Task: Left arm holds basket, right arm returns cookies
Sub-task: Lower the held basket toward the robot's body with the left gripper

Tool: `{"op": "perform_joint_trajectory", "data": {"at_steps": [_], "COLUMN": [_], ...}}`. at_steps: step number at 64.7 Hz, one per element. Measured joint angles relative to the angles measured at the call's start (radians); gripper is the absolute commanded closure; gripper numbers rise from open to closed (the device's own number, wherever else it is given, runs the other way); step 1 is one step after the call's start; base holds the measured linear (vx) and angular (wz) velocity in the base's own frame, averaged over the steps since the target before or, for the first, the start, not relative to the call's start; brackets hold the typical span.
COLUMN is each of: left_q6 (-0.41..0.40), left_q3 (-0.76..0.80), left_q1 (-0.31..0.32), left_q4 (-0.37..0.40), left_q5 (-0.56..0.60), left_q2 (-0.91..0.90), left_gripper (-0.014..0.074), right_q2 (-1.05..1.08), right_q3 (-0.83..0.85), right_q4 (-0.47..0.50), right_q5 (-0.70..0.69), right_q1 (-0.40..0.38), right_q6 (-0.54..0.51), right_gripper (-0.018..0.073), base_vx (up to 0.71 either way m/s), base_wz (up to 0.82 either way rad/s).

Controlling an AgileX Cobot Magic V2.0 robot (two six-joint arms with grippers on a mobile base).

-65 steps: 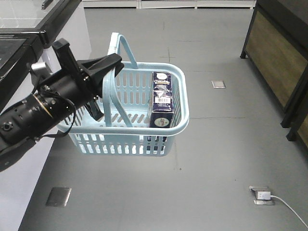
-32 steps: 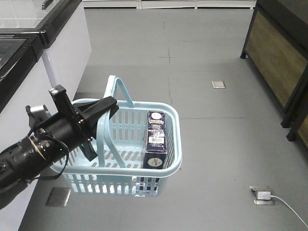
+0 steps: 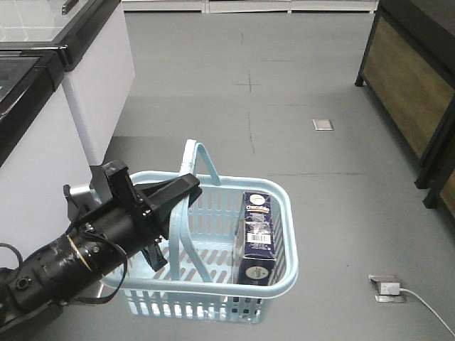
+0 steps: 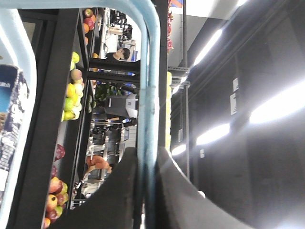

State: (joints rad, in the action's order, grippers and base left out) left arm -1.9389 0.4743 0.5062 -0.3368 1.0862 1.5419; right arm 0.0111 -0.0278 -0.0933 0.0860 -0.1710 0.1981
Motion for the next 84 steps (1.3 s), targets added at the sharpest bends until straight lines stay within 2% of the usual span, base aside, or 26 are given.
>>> {"op": "perform_joint_trajectory", "data": {"at_steps": [18,27,40,61,84], "left_q6": [0.106,0.141,0.141,0.168,0.169], "left_q3": [0.0,0.0,0.0,0.0,0.0], "left_q1": [0.119,0.144,0.148,0.212,0.219], "left_q4": [0.178,0.255,0.263,0.321,0.319], "left_q5": [-0.004,0.0,0.003,0.0,0.0], "left_q2": [-0.028,-0.063,-0.07,-0.07,-0.07], "left_gripper": [0.0599,0.0599,0.0599,0.0599,0.0599], "right_q2": [0.0,0.0,0.0,0.0,0.0], "right_q3": [0.0,0.0,0.0,0.0,0.0], "right_q4": [0.0,0.0,0.0,0.0,0.0], "right_q5": [0.0,0.0,0.0,0.0,0.0], "right_q1": [0.0,0.0,0.0,0.0,0.0], "right_q6": [0.0,0.0,0.0,0.0,0.0], "right_gripper": [0.0568,0.0568,0.0568,0.0568,0.0568], "base_vx": [0.0,0.0,0.0,0.0,0.0], "base_wz": [0.0,0.0,0.0,0.0,0.0]}}
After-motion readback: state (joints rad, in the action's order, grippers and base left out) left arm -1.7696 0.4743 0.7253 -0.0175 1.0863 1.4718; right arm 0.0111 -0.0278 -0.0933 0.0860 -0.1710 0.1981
